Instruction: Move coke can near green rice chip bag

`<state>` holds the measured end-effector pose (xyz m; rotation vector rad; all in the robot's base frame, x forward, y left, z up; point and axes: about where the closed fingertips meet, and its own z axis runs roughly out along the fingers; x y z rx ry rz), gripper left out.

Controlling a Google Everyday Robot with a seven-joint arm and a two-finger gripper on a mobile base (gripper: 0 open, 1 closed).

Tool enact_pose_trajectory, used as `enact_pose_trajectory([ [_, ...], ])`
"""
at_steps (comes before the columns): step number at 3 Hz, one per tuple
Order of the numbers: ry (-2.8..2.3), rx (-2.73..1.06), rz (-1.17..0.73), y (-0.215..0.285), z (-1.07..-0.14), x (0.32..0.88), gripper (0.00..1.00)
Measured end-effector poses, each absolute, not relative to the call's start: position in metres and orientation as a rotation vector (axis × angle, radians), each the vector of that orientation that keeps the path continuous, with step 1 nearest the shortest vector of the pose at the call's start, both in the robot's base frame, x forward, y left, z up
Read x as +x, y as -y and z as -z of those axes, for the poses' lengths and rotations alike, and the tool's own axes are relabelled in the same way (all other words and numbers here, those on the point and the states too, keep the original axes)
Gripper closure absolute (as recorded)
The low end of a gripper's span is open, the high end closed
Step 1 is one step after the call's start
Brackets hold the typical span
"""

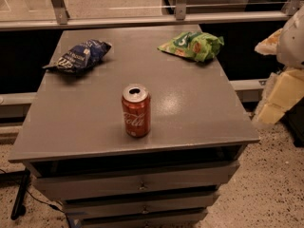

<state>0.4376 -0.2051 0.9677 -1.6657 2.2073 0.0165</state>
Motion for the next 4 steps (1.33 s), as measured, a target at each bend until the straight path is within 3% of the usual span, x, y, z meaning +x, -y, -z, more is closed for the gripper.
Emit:
enact_pose_trajectory([
  [2,-2.008,-1.411,-0.451,0.131,-0.909,0.456,0.0],
  [4,-1.537,-1.198,-0.746,0.012,-0.945,0.495,0.0],
])
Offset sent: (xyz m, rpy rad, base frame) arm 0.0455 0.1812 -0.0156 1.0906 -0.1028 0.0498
